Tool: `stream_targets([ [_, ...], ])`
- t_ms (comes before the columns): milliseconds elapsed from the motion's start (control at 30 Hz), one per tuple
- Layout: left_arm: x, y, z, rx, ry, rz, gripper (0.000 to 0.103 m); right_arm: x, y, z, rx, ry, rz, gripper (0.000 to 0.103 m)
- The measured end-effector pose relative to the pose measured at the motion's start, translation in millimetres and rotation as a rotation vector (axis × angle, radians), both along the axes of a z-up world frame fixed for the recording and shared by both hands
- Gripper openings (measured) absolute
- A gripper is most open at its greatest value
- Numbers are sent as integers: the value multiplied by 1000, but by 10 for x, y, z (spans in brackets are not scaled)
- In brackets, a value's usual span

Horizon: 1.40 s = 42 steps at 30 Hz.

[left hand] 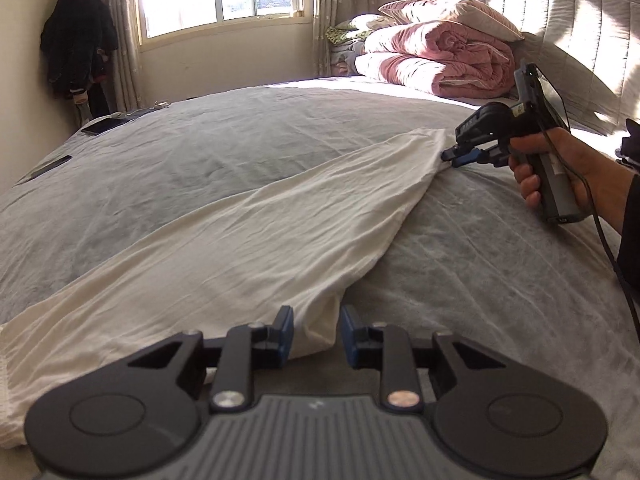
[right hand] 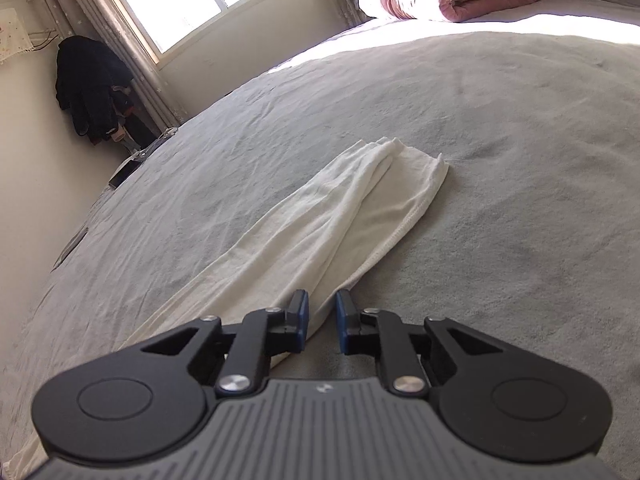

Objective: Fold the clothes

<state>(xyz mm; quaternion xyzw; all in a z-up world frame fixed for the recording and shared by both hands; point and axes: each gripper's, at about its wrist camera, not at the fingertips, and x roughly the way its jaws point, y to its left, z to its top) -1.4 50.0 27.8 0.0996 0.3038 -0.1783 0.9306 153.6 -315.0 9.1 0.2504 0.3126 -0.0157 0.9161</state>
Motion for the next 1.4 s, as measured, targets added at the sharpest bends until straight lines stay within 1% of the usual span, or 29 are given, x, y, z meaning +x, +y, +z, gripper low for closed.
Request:
stream_targets([
  [67, 59, 0, -38, 17, 7, 24, 22, 29, 4, -2, -22, 0, 8, 5],
  [100, 85, 5, -50, 21, 11, 35, 19, 55, 2, 4, -33, 1, 12, 1],
  [200, 135, 90, -16, -30, 47, 53, 8, 111, -8, 38, -44, 1, 33, 1],
  [267, 161, 142, 2, -69, 78, 60, 6, 138, -19, 69, -49, 1, 46, 1],
  [333, 179, 185, 17, -110, 104, 68, 6, 124, -26, 115, -58, -11, 57, 1],
  [467, 235, 366, 111, -239, 145, 110, 6, 97, -67, 227, -70, -34, 78, 1],
  [633, 266, 489, 134, -359, 204, 140, 5, 122, -51, 221, -125, -11, 116, 1],
  [767, 277, 563, 89, -401, 253, 162, 5, 90, -82, 97, -150, 31, 140, 1],
  [867, 294, 595, 96, -428, 257, 175, 5, -1, -178, 136, -106, -27, 144, 1],
  [933, 304, 609, 100, -445, 259, 180, 5, -22, -181, 212, -109, -53, 143, 1],
  [967, 309, 618, 99, -451, 260, 184, 5, -14, -163, 225, -123, -54, 147, 1],
  [1033, 317, 634, 86, -450, 264, 194, 5, 65, -60, 145, -219, -7, 168, 1],
  [1100, 323, 646, 73, -449, 267, 202, 5, 97, 14, 47, -284, 17, 193, 1],
  [1133, 320, 633, 68, -443, 269, 198, 5, 78, 46, 50, -315, 11, 200, 3],
  [1167, 317, 621, 62, -438, 270, 194, 5, 51, 77, 67, -347, 2, 206, 7],
  [1233, 312, 596, 52, -426, 273, 186, 5, 19, 177, 85, -424, -17, 254, 27],
  [1300, 306, 575, 42, -416, 275, 179, 6, -12, 281, 102, -501, -37, 306, 44],
  [1400, 315, 589, 34, -419, 277, 185, 6, -58, 437, 127, -618, -66, 385, 44],
])
